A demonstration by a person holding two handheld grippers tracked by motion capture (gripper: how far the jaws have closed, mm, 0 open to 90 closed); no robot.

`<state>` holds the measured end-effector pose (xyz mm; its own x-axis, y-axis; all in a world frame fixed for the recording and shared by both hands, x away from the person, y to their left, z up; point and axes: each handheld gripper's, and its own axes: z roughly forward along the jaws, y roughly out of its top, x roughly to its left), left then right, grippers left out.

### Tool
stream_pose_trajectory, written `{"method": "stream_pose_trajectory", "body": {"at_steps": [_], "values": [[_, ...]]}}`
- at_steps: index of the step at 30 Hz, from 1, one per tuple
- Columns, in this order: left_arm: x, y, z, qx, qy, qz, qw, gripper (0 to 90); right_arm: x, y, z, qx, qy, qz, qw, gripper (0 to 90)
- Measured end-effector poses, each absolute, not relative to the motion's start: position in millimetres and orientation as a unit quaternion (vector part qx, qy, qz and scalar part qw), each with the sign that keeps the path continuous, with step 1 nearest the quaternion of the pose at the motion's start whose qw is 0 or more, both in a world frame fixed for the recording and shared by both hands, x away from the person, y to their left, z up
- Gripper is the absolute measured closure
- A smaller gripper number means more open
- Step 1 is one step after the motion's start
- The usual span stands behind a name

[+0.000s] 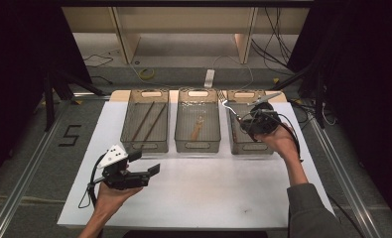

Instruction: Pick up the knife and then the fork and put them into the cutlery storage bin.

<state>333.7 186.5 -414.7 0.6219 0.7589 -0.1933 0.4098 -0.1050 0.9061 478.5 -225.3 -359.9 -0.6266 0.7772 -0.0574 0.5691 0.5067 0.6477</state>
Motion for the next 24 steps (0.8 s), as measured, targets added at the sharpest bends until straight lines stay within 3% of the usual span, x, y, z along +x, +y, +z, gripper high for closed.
{"method": "stream_pose_trajectory", "body": {"at_steps": [24], "values": [[334, 187, -415, 0.724, 0.404, 0.162, 0.535, 14.3, 509, -234, -373, 0.483, 0.817, 0.265, 0.170, 77.0]]}}
